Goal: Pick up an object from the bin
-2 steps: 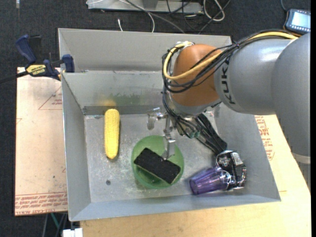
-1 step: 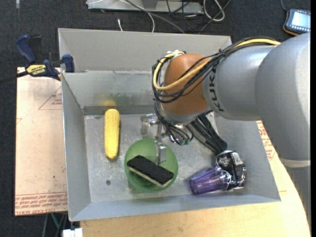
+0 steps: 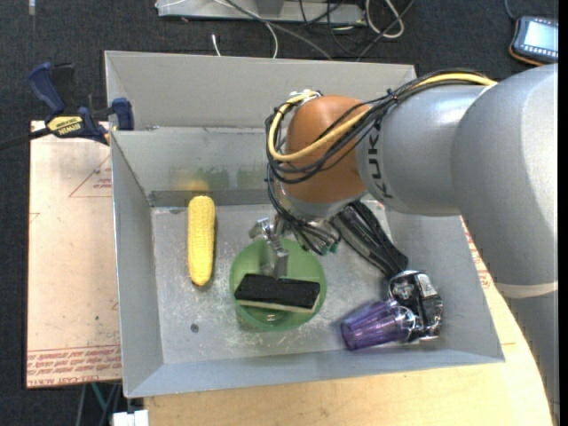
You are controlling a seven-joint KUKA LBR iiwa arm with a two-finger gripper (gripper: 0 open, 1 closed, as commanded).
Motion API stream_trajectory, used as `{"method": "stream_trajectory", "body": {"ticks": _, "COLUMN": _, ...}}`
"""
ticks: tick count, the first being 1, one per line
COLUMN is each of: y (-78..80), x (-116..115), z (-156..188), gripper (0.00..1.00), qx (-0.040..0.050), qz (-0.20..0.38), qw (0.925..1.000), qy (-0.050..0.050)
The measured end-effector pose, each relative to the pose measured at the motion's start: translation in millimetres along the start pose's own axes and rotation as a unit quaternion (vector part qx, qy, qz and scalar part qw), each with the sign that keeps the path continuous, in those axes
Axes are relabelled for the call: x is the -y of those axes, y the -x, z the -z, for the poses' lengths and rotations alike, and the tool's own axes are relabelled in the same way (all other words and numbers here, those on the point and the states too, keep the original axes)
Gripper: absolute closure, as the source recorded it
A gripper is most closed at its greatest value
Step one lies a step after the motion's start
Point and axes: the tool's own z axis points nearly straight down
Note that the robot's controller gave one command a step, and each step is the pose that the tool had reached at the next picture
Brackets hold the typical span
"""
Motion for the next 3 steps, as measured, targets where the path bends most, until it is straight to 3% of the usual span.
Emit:
{"method": "stream_trajectory", "body": {"ticks": 2, "y": 2.5, "x": 2, "z": 16, "gripper": 1.00, "qx": 0.0027, "qz": 0.000, "qw": 1.0000, "qy": 0.000}}
{"method": "stream_trajectory", "body": {"ticks": 3, "y": -0.5, "x": 7, "z": 111, "gripper": 1.00, "qx": 0.0002, "qz": 0.011, "qw": 0.9999, "qy": 0.000}}
